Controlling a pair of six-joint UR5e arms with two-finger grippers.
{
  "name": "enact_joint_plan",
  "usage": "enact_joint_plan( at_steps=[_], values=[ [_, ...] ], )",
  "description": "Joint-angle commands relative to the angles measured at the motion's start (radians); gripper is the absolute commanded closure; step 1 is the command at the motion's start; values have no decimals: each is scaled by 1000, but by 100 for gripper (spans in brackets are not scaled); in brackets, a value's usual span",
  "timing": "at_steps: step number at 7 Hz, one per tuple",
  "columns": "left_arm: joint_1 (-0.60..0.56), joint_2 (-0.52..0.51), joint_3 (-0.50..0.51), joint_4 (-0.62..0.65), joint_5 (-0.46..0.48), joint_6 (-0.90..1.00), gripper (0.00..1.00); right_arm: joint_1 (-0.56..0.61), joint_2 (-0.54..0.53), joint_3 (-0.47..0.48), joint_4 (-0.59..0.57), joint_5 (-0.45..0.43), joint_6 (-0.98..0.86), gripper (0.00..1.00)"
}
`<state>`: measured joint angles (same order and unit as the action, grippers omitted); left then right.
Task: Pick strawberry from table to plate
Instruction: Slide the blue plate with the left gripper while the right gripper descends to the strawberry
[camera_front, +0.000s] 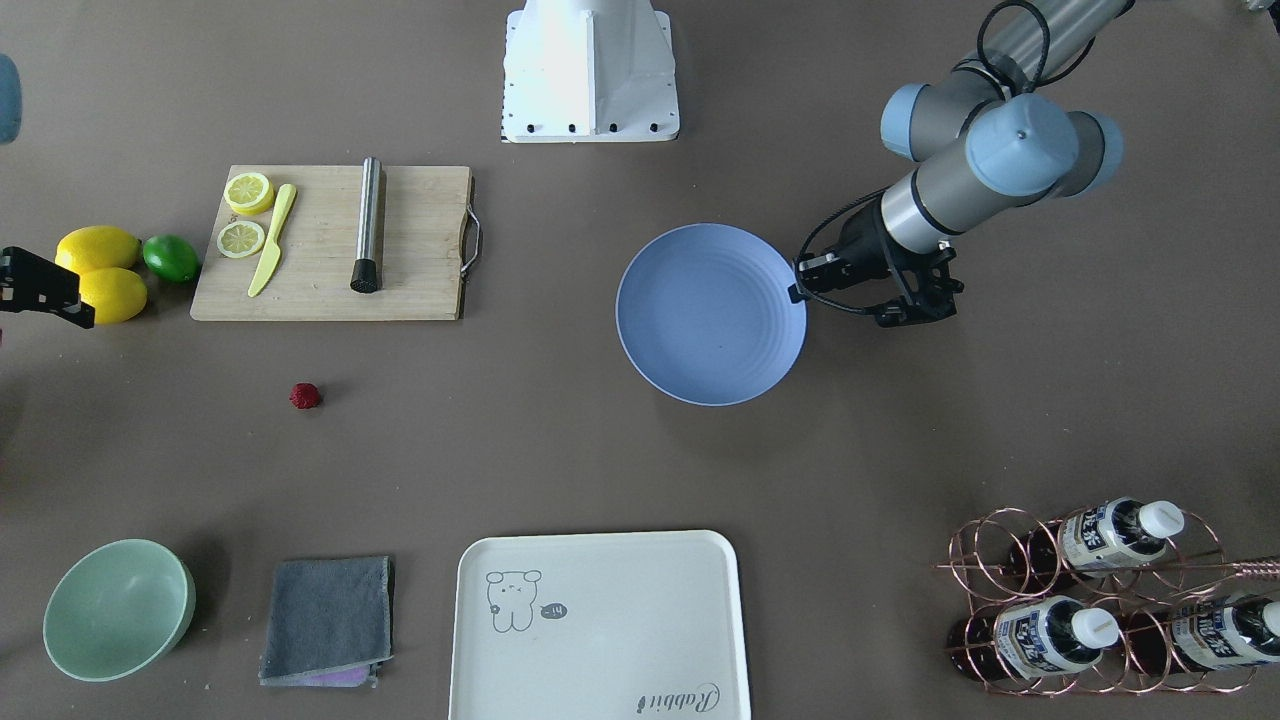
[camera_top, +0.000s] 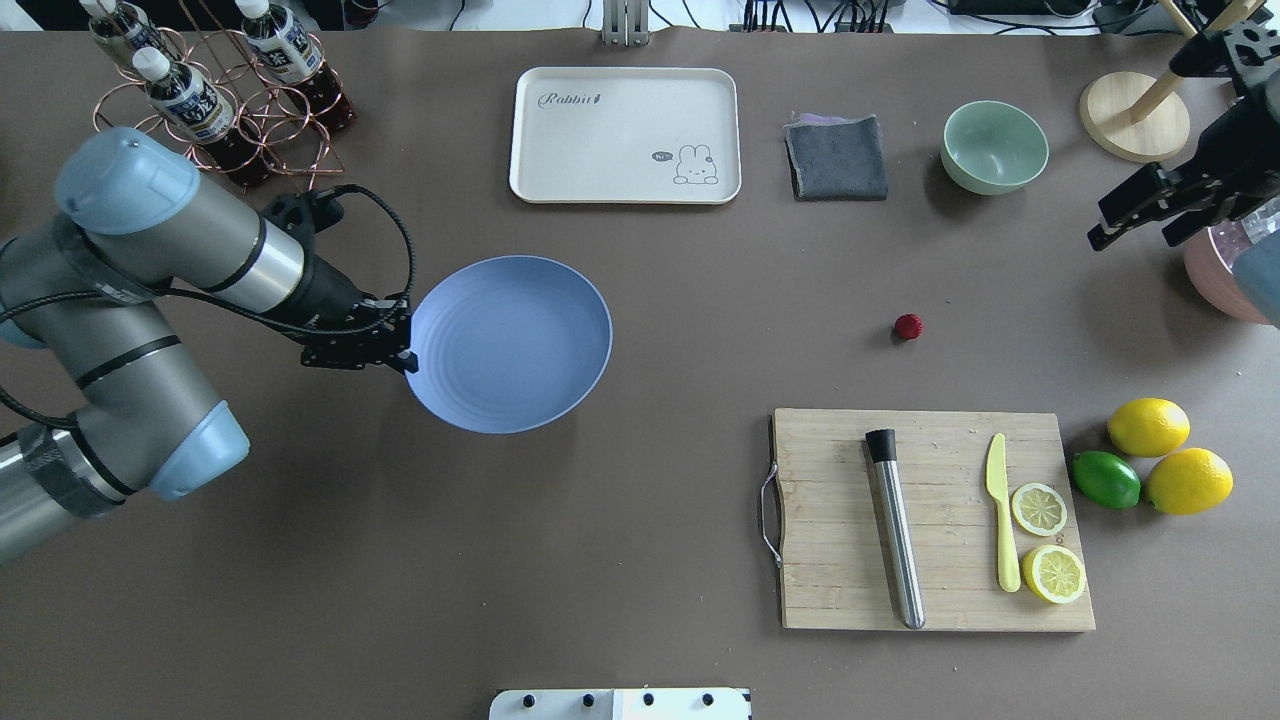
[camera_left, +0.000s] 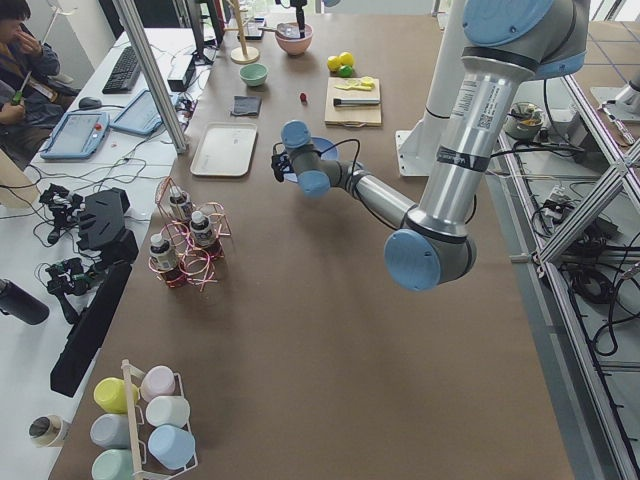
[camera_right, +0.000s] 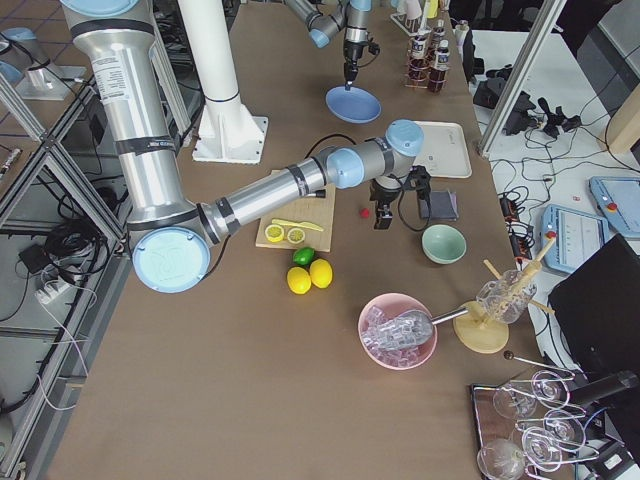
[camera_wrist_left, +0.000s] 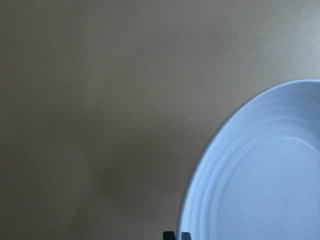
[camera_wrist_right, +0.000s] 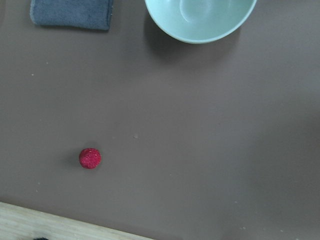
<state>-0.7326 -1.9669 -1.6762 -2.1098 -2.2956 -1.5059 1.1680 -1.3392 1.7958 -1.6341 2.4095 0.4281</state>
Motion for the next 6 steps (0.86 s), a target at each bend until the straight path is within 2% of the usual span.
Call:
enact_joint_plan(
  at_steps=[1,2,3,6],
  values=[
    [105,-88,9,19,117,-115,100,-169,37,-96,273,-132,276,12],
    [133,-95,9,19,157,-143,100,-215,93,-169,333,-166,337,14],
    [151,-102,9,19,185,-154,100,-256,112,-196,336,-208,346,14],
    [179,-116,9,19,211,-181,100,-342,117,-217,338,-305,360,17]
  ],
)
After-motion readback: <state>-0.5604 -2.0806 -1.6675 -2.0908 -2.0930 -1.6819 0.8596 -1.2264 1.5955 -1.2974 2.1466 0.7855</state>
